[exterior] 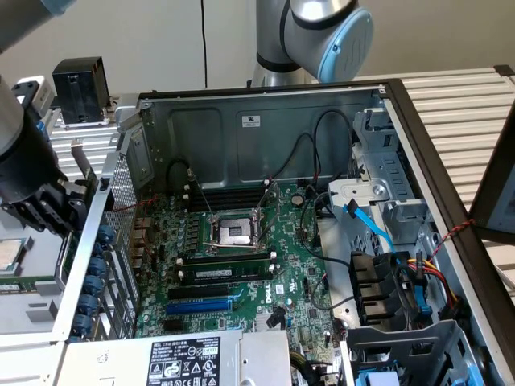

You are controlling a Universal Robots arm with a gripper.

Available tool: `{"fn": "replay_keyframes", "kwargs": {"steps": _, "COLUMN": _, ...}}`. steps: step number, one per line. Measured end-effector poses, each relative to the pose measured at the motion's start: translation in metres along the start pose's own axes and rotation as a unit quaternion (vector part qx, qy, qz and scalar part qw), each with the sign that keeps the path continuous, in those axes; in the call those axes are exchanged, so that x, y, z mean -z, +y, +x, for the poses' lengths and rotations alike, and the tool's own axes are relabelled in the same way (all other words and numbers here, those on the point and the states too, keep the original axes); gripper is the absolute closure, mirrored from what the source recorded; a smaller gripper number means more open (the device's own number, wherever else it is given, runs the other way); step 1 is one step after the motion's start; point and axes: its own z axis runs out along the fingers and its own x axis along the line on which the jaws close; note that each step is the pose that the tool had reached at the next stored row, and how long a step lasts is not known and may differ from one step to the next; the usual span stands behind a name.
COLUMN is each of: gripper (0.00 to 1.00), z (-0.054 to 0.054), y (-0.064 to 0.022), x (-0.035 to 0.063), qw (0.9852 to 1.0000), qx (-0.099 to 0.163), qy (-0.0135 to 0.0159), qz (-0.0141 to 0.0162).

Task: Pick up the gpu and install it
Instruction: 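Pick up the gpu and move the gpu toward the slot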

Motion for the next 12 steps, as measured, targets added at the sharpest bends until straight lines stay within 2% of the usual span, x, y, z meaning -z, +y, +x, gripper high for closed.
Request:
{"fn": "replay_keyframes", "kwargs": {"steps": 5, "gripper": 0.7, "z": -0.001, "y": 0.001, "x": 0.0052, "qw": 1.0, "qx": 0.0, "qy": 0.0, "qz": 0.0}}
{"fn": "replay_keyframes", "kwargs": {"steps": 12, "gripper": 0.7, "z": -0.004, "y": 0.0052, "x": 0.0268, "qw": 1.0, "qx": 0.0, "qy": 0.0028, "qz": 0.0006}}
